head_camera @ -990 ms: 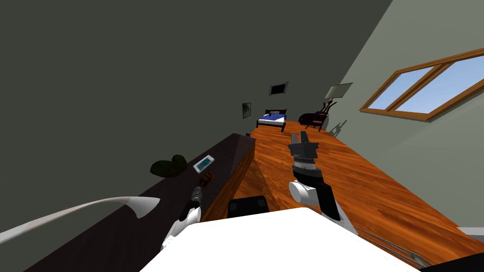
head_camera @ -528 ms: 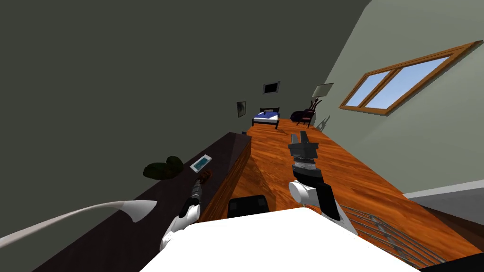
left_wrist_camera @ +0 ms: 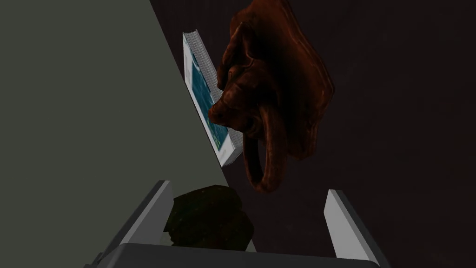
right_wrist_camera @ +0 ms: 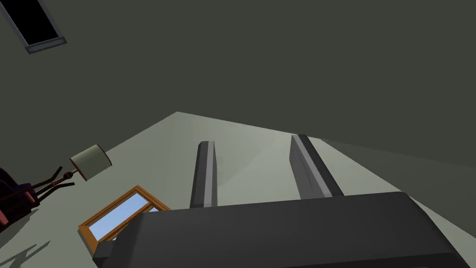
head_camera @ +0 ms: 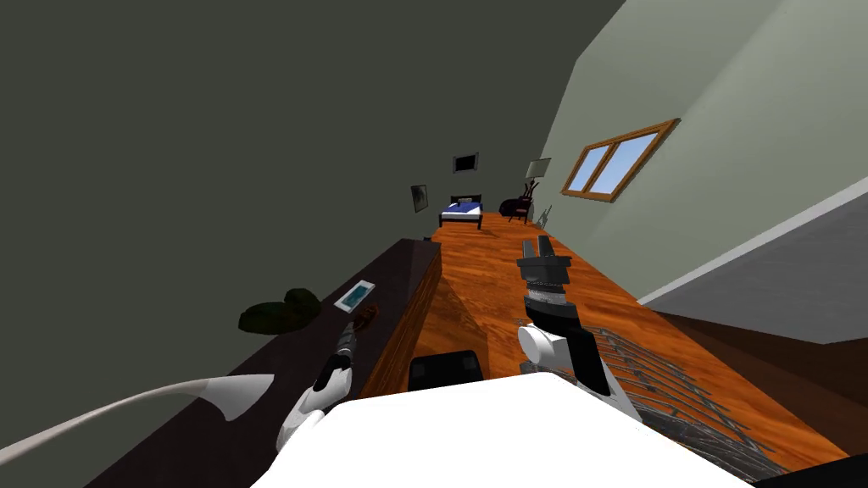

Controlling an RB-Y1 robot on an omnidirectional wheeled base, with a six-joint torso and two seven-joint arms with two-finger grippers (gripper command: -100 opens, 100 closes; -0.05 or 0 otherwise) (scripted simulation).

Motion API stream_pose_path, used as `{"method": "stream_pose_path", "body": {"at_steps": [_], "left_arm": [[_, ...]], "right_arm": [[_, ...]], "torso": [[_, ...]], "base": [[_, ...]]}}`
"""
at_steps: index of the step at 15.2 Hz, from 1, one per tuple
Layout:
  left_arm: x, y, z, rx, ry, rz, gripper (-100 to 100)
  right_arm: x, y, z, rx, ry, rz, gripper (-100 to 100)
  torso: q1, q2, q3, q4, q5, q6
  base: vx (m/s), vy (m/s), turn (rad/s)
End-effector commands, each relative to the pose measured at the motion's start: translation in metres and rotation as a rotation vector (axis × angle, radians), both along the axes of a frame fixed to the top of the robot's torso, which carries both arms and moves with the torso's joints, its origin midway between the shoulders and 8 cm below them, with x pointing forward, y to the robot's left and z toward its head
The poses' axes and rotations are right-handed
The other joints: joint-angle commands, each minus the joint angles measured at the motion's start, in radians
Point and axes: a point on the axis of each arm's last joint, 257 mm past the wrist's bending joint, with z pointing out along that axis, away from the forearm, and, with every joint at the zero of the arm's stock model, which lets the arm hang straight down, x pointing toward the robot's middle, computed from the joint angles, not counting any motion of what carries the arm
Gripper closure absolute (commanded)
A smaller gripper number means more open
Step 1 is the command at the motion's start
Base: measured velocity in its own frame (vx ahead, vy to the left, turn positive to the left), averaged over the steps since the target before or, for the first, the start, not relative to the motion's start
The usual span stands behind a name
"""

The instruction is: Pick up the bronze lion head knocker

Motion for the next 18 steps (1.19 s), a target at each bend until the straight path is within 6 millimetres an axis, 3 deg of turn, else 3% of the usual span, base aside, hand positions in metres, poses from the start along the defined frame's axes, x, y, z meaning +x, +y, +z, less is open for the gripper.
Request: {"method": "stream_pose_path", "body": {"at_steps": [1,6,8,9,10,15,16,17,18], "left_arm": [[-0.001,0.008,-0.001,0.011,0.009,-0.002,-100],[-0.011,0.021,-0.01,0.034,0.054,-0.003,-100],[-0.031,0.017,-0.03,0.017,0.107,0.004,-100],[-0.02,0.018,-0.018,0.026,0.072,0.0,-100],[-0.03,0.029,-0.021,0.028,0.077,0.029,-100],[-0.043,0.046,-0.023,0.033,0.072,0.071,-100],[-0.038,0.04,-0.023,0.031,0.075,0.057,-100],[-0.032,0.032,-0.022,0.029,0.076,0.036,100],[-0.028,0.026,-0.021,0.028,0.077,0.022,100]], "right_arm": [[0.0,0.0,0.0,0.0,0.0,0.0,0],[0.0,0.0,0.0,0.0,0.0,0.0,0],[0.0,0.0,0.0,0.0,0.0,0.0,0],[0.0,0.0,0.0,0.0,0.0,0.0,0],[0.0,0.0,0.0,0.0,0.0,0.0,0],[0.0,0.0,0.0,0.0,0.0,0.0,0],[0.0,0.0,0.0,0.0,0.0,0.0,0],[0.0,0.0,0.0,0.0,0.0,0.0,0],[0.0,0.0,0.0,0.0,0.0,0.0,0]], "torso": [[0.0,0.0,0.0,0.0,0.0,0.0],[0.0,-0.007,-0.004,-0.002,0.0,0.0],[0.0,-0.009,-0.005,-0.002,0.0,0.0],[-0.001,-0.01,-0.006,-0.002,0.0,0.0],[-0.002,-0.01,-0.006,-0.002,0.0,0.0],[-0.006,-0.009,-0.005,-0.002,-0.001,0.0],[-0.006,-0.009,-0.005,-0.002,-0.001,0.0],[-0.006,-0.009,-0.005,-0.002,-0.001,0.0],[-0.006,-0.009,-0.005,-0.002,-0.001,-0.001]], "base": [[-0.031,0.07,-0.156],[-0.003,0.077,-0.194],[0.029,0.075,-0.168],[0.02,0.045,-0.045],[0.008,0.016,-0.176],[0.003,0.004,-0.151],[0.002,0.004,-0.071],[-0.001,0.004,0.22],[-0.006,-0.01,0.35]]}}
